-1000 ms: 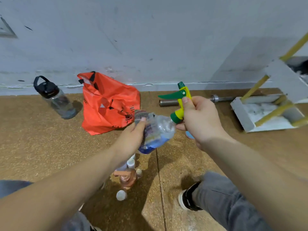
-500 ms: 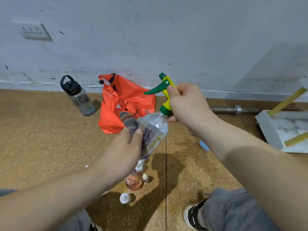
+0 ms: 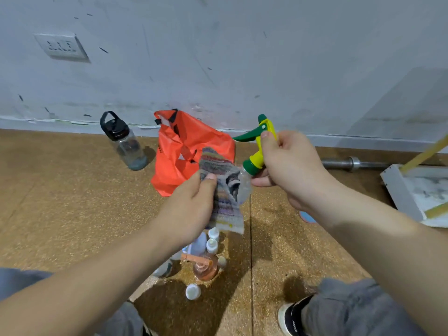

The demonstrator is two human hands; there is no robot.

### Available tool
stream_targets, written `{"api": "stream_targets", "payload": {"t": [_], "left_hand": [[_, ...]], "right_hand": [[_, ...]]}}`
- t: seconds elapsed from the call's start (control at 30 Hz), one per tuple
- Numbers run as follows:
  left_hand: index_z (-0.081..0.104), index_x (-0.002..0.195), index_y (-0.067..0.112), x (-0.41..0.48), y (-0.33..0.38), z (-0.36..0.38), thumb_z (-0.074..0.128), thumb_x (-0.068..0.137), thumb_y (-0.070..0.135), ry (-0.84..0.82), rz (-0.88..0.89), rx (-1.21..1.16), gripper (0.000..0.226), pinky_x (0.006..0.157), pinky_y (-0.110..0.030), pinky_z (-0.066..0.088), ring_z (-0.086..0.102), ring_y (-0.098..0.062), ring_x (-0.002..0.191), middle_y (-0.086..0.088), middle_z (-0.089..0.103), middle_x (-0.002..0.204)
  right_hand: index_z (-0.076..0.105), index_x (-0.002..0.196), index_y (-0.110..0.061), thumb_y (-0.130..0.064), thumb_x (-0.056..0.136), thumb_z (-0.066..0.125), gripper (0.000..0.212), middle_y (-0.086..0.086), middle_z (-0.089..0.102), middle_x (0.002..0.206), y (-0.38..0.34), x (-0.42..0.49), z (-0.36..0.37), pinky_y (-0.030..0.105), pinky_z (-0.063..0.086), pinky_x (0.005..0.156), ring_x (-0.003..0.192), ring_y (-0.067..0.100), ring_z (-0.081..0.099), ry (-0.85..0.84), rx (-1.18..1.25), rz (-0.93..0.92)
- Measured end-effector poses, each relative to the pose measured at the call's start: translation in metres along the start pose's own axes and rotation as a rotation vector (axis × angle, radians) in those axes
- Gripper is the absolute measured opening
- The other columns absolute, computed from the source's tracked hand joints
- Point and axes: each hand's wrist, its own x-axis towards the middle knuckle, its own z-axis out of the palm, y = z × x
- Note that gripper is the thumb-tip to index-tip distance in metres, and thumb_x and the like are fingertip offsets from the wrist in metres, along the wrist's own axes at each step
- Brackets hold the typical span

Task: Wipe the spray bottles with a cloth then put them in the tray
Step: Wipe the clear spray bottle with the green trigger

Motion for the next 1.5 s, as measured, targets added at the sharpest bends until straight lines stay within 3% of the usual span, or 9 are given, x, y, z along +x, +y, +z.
{"api": "stream_targets", "payload": {"t": [0.17,0.33,0.47,0.6,0.73,0.9,1.1,1.3,1.5], "left_hand": [[0.043,0.150,0.023,0.001,0.004,0.011,0.048,0.098,0.052,-0.053,0.383,0.458,0.060,0.111,-0.032,0.039,0.048,-0.015,0.133,0.003,0.051,0.142],[0.049,0.109,0.022,0.012,0.002,0.009,0.044,0.094,0.062,0.026,0.381,0.639,0.042,0.073,-0.037,0.039,0.057,-0.023,0.099,0.003,0.057,0.103],[0.049,0.103,0.020,0.021,-0.008,-0.007,0.043,0.095,0.054,-0.050,0.458,0.454,0.036,0.070,-0.034,0.036,0.054,-0.019,0.087,0.004,0.055,0.093],[0.056,0.108,0.018,0.030,-0.006,-0.013,0.050,0.096,0.044,-0.112,0.425,0.143,0.029,0.081,-0.041,0.051,0.063,-0.016,0.092,0.005,0.065,0.098],[0.062,0.111,0.014,0.027,0.003,-0.013,0.053,0.103,0.028,-0.269,0.404,-0.083,0.018,0.084,-0.034,0.052,0.067,-0.011,0.096,0.008,0.071,0.102],[0.060,0.125,0.011,0.020,0.007,-0.008,0.044,0.110,0.030,-0.322,0.433,-0.217,0.029,0.096,-0.029,0.051,0.067,-0.016,0.113,0.001,0.071,0.119],[0.061,0.125,0.022,0.030,-0.009,-0.012,0.039,0.108,0.032,-0.095,0.351,-0.245,0.030,0.095,-0.018,0.050,0.067,-0.004,0.113,0.015,0.072,0.120],[0.061,0.113,0.026,0.025,-0.008,0.003,0.036,0.108,0.040,0.016,0.283,-0.306,0.029,0.088,-0.019,0.052,0.065,0.002,0.097,0.020,0.071,0.101],[0.059,0.104,0.018,0.020,0.000,0.020,0.036,0.112,0.022,0.089,0.156,-0.400,0.025,0.081,-0.022,0.048,0.059,0.000,0.083,0.016,0.066,0.087]], "right_hand": [[0.041,0.063,-0.019,-0.036,0.104,0.053,0.046,-0.007,0.035,0.050,0.003,-0.011,0.002,0.023,0.026,0.045,0.048,0.008,0.030,0.028,-0.284,-0.222],[0.045,0.064,-0.018,-0.045,0.101,0.058,0.048,-0.012,0.031,0.048,0.003,-0.019,0.009,0.028,0.025,0.052,0.048,0.010,0.027,-0.120,-0.220,-0.148],[0.063,0.079,-0.008,-0.063,0.098,0.053,0.059,0.015,0.052,0.070,-0.005,-0.012,0.007,0.039,0.042,0.063,0.064,0.022,0.047,-0.279,-0.080,-0.002],[0.069,0.116,-0.019,-0.025,0.109,0.050,0.022,0.005,0.071,0.094,-0.009,0.009,-0.003,0.032,0.058,0.071,0.083,0.021,0.067,-0.302,-0.023,0.001],[0.068,0.126,-0.019,-0.008,0.101,0.060,0.028,0.009,0.074,0.125,0.000,0.010,0.003,0.044,0.051,0.107,0.119,0.024,0.067,-0.530,0.016,-0.009],[0.065,0.123,-0.004,-0.001,0.103,0.054,0.024,0.005,0.077,0.111,-0.008,0.009,-0.010,0.029,0.057,0.094,0.102,0.011,0.069,-0.572,-0.017,-0.183],[0.062,0.097,0.006,-0.013,0.104,0.057,0.021,0.018,0.072,0.079,-0.007,0.008,-0.020,0.049,0.058,0.070,0.066,0.021,0.065,-0.397,-0.187,-0.208],[0.072,0.105,-0.012,-0.015,0.101,0.064,0.009,-0.008,0.065,0.063,0.001,-0.017,0.003,0.017,0.049,0.054,0.053,0.000,0.057,-0.396,-0.102,-0.202],[0.068,0.086,-0.012,-0.048,0.097,0.064,0.038,0.007,0.064,0.065,0.009,-0.024,0.016,0.047,0.052,0.064,0.061,0.023,0.055,-0.317,-0.331,-0.316]]}}
